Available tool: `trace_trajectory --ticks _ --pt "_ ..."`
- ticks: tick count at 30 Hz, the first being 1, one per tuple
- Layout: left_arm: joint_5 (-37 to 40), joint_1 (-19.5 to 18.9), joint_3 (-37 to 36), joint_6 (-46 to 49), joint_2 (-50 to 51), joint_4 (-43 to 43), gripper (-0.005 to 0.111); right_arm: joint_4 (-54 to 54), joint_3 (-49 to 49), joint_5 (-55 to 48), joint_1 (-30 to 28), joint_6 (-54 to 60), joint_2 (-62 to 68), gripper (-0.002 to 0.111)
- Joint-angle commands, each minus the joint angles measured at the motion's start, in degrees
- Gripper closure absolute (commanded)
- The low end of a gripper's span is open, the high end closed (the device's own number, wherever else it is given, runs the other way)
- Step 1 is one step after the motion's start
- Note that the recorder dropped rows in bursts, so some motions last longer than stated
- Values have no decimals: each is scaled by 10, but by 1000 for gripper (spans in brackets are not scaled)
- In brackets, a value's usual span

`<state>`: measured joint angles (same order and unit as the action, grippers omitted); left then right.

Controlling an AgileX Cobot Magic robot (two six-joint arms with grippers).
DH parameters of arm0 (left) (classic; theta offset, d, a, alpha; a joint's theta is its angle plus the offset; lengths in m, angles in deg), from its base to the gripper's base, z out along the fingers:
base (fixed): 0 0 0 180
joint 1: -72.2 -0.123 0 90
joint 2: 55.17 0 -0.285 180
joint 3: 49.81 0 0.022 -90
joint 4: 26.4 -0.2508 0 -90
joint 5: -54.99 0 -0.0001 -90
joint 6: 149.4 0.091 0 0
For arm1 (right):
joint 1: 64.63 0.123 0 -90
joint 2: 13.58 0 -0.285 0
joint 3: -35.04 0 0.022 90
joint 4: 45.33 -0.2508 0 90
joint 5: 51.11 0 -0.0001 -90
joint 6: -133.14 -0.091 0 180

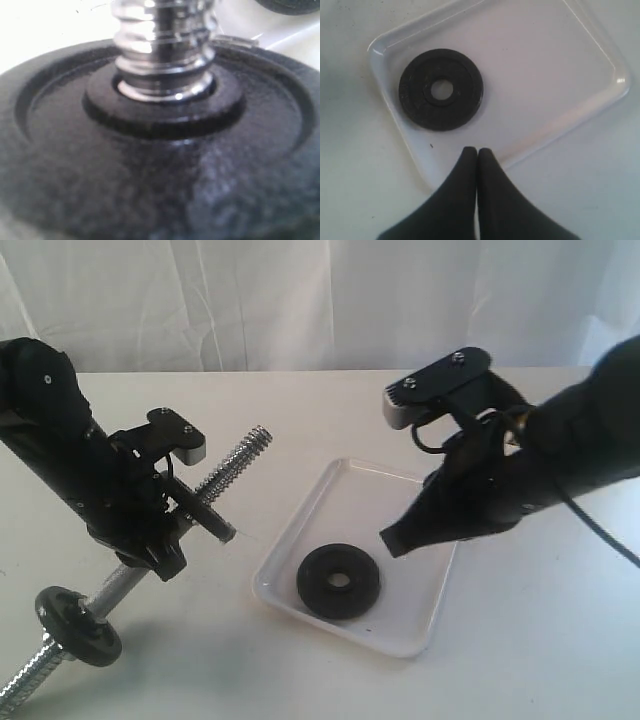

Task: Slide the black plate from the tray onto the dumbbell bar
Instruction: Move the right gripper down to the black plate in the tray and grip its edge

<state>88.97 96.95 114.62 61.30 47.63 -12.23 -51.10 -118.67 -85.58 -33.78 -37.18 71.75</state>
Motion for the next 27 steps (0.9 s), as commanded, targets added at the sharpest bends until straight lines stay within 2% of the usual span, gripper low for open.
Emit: trace_trajectory --ticks 1,4,9,11,13,17,19,22,24,27 --pt "2 0 11 2 -31 30 106 -1 -48 17 1 53 94 105" --pt "-1 0 11 2 -31 30 106 -27 -66 29 3 92 143 88" --pt "-7 0 11 2 -31 30 106 -86 -88 32 28 219 193 38" --pt "-7 0 11 2 -31 30 106 -121 -90 48 40 266 210 24" --pt "-7 0 11 2 -31 30 106 -138 -90 60 48 300 224 20" --pt "-8 0 11 2 -31 31 106 -134 -90 109 65 292 242 20" --pt "-8 0 11 2 -31 33 106 -109 -99 113 67 258 249 20" --pt "-8 0 11 2 -31 33 106 -5 -138 57 67 107 280 20" --pt "-8 0 11 1 -31 33 106 18 -161 17 67 64 300 20" --pt "-8 0 11 1 -31 36 106 14 -180 -10 67 60 319 20"
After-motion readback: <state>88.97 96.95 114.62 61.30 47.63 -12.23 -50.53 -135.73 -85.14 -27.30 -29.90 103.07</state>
